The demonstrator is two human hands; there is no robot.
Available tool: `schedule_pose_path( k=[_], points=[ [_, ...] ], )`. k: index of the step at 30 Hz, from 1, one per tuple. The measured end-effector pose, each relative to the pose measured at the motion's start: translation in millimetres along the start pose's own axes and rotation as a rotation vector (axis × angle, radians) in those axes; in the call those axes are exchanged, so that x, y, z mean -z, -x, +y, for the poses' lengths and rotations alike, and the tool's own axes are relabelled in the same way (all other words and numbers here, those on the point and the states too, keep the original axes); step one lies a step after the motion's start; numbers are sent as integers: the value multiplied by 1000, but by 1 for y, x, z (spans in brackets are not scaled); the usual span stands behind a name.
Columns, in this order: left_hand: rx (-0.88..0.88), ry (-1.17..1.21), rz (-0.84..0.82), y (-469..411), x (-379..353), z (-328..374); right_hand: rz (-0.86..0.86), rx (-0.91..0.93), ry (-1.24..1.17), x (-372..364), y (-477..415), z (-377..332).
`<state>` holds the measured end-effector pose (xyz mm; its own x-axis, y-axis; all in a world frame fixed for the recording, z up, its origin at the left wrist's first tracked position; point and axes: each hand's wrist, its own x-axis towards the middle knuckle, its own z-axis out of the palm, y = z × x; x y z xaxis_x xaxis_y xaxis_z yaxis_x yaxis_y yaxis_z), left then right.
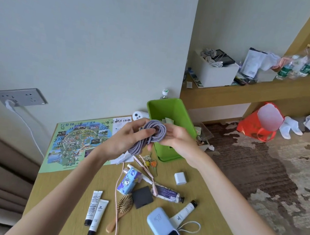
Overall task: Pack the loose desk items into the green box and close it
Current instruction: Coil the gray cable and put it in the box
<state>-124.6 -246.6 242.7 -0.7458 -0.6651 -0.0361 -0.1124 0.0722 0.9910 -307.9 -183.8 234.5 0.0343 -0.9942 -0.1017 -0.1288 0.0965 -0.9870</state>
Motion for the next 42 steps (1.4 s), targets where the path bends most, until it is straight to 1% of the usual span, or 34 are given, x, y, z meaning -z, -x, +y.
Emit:
schedule_pose_path(
  k=[4, 7, 10, 14, 16, 18, 20, 23, 28, 32, 34, 38, 40, 42],
  points=[
    [48, 91, 7, -14, -14, 5, -36, 108, -23, 18, 0, 8],
    [99, 156, 15, -21, -21, 8, 21, 169, 42, 31, -6, 11],
    [177, 144, 4, -27, -23, 8, 101, 256, 242, 48, -15, 15],
    [240, 66, -88, -34, -21, 6, 128, 413, 618, 67, -29, 15],
    [273, 17, -105, -39, -16, 4, 137, 509, 776, 74, -35, 14],
    [306, -60, -102, -44, -13, 1, 144, 570, 887, 80, -42, 14],
    [326, -175, -82, -54, -9, -5, 146, 591, 948, 86, -51, 16],
    [373, -275, -40, -73, -1, -13, 136, 559, 1005, 96, -69, 23],
    [420, -247, -5, -109, 18, -33, 101, 406, 1009, 112, -104, 39],
    [333, -377, 5, -147, 36, -58, 91, 338, 1038, 128, -138, 47],
    [250, -508, 52, -166, 40, -71, 73, 295, 1058, 136, -154, 50],
    [67, -940, 138, -194, 27, -104, -18, 228, 1167, 145, -172, 68],
    [-26, -1081, 127, -203, 15, -121, -82, 182, 1249, 145, -173, 82],
    [-60, -1159, 37, -208, 2, -136, -158, 143, 1334, 141, -171, 99]
  ],
)
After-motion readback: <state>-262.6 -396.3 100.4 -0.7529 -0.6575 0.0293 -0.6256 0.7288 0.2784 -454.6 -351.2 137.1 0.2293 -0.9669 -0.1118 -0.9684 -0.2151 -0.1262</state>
